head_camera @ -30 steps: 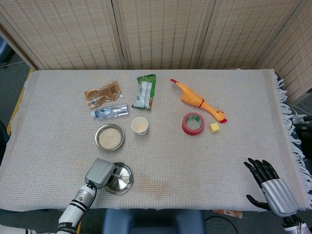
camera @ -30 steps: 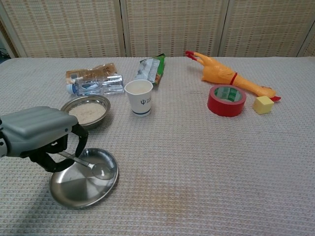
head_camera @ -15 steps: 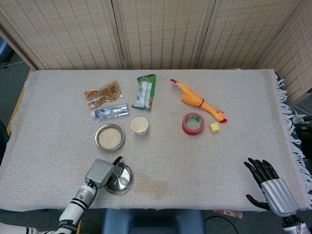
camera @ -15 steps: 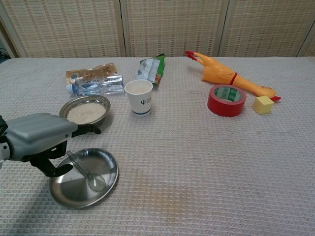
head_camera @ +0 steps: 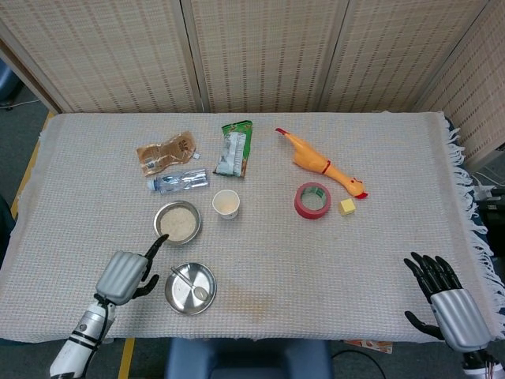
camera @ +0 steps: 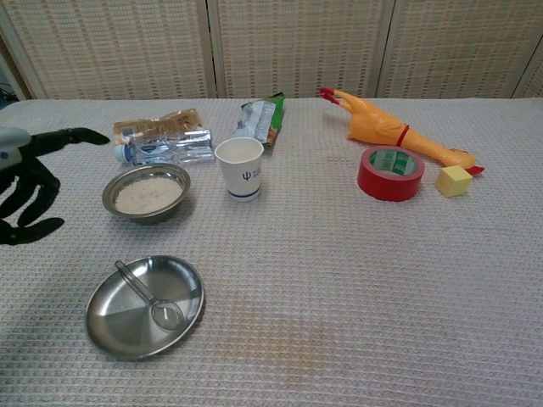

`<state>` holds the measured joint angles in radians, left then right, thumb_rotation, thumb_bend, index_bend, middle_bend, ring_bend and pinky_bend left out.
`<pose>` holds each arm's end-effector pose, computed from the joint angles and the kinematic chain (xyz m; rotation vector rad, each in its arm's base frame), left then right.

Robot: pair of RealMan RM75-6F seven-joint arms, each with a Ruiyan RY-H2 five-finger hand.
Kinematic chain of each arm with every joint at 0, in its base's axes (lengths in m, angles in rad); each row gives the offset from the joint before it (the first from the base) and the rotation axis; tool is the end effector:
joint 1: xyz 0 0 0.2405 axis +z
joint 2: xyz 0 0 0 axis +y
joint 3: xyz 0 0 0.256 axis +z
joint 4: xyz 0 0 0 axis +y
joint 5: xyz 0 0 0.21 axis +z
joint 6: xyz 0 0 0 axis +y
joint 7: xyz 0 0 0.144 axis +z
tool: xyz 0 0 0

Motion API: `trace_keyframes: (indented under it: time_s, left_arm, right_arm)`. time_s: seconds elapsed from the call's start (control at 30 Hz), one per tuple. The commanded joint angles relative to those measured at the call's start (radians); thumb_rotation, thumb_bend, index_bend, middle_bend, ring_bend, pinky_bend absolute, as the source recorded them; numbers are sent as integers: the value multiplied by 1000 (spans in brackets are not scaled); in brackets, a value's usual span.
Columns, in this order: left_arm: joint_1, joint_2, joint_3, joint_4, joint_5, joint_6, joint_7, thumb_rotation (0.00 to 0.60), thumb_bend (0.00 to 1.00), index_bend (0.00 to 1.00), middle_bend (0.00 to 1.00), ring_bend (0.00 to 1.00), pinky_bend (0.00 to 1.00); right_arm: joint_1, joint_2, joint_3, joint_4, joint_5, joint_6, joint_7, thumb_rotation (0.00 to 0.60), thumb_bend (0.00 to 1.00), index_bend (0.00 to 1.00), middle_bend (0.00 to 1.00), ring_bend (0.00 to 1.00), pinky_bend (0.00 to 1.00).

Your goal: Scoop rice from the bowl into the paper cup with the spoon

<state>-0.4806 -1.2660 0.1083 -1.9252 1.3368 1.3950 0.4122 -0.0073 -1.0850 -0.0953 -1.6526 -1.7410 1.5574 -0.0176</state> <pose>-0.1871 0.2239 0.0679 -1.7482 -0.9158 -0.9494 -0.2940 -0.1192 0.1445 1.5735 -0.9262 0.9174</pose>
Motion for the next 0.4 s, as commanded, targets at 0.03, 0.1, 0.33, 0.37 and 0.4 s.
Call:
trace_keyframes:
  time_s: [0.03,0.1,0.33,0.37,0.4]
  left_arm:
    - [253,108,85,206,221,322,-457,600,381,0,74,42,205]
    - [287,130,87,279,256,374,-532,600,373,0,1,0,122]
    - [316,199,93,315,252,315,-700,600,365,0,0,0,100]
    - [314,206,90,316,255,300,-698,600,365,0,0,0,100]
    - [313,208,87,317,258,293,-698,600,365,0,0,0,100]
  right_arm:
    - [-13,-27,35,-1,36,29,-54,600,120,0,0,0,0]
    - [-19,-47,52,-1,47,45,-105,600,120,0,0,0,0]
    - [-20,-70,54,-42,51,28,-185,600,120,0,0,0,0]
    - [-21,-71,51,-46,50,26,-192,600,120,0,0,0,0]
    - [-22,-72,50,-48,50,24,-195,600,120,0,0,0,0]
